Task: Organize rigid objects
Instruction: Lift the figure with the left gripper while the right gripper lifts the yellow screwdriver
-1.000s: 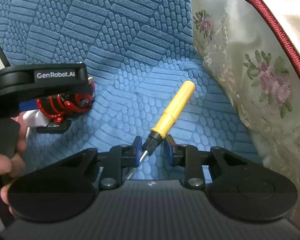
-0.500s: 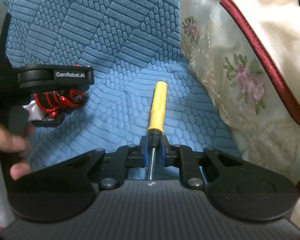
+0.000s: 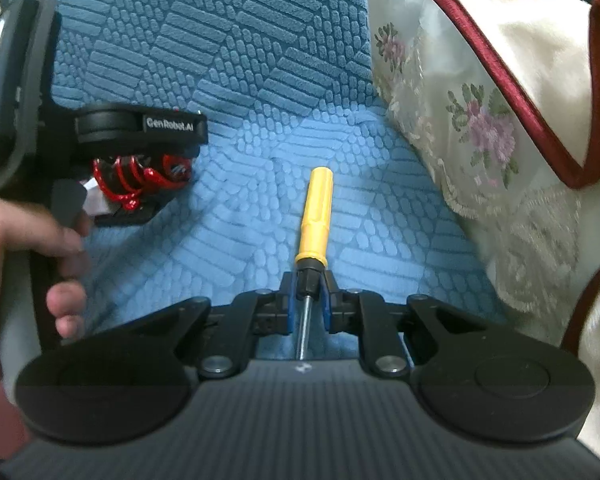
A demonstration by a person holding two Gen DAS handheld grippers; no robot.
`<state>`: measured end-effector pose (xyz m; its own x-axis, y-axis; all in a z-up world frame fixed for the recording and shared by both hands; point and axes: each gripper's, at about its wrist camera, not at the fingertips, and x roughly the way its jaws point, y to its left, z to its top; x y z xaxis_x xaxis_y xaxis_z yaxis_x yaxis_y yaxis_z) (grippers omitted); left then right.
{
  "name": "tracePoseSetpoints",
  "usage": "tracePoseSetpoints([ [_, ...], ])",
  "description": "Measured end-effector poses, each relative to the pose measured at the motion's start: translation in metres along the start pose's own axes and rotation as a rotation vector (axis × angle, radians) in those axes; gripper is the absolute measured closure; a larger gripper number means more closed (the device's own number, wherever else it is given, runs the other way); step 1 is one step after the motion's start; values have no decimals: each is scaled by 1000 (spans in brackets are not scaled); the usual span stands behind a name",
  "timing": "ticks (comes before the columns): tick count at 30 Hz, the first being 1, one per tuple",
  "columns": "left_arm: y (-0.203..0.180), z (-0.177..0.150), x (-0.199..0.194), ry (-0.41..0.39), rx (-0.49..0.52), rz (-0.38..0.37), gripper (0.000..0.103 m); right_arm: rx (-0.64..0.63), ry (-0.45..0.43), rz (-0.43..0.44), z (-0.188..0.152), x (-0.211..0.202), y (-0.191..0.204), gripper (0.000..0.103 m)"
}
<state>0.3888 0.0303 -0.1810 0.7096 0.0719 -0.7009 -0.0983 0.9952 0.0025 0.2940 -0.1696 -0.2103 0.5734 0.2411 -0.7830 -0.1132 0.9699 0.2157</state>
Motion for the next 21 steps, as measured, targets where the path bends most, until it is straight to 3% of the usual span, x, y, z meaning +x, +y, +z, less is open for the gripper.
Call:
tracePoseSetpoints([
  [6,-1,-16,-43,-10,7,-24,15,-6,14,17,-11,-12,3,87],
  [12,5,-42,-80,20,-57,-67,15,-20,13,22,-22,-26,7,87],
  [21,17,-78,-121,56,-107,-67,15,0,45,51,-50,-51,5,87],
])
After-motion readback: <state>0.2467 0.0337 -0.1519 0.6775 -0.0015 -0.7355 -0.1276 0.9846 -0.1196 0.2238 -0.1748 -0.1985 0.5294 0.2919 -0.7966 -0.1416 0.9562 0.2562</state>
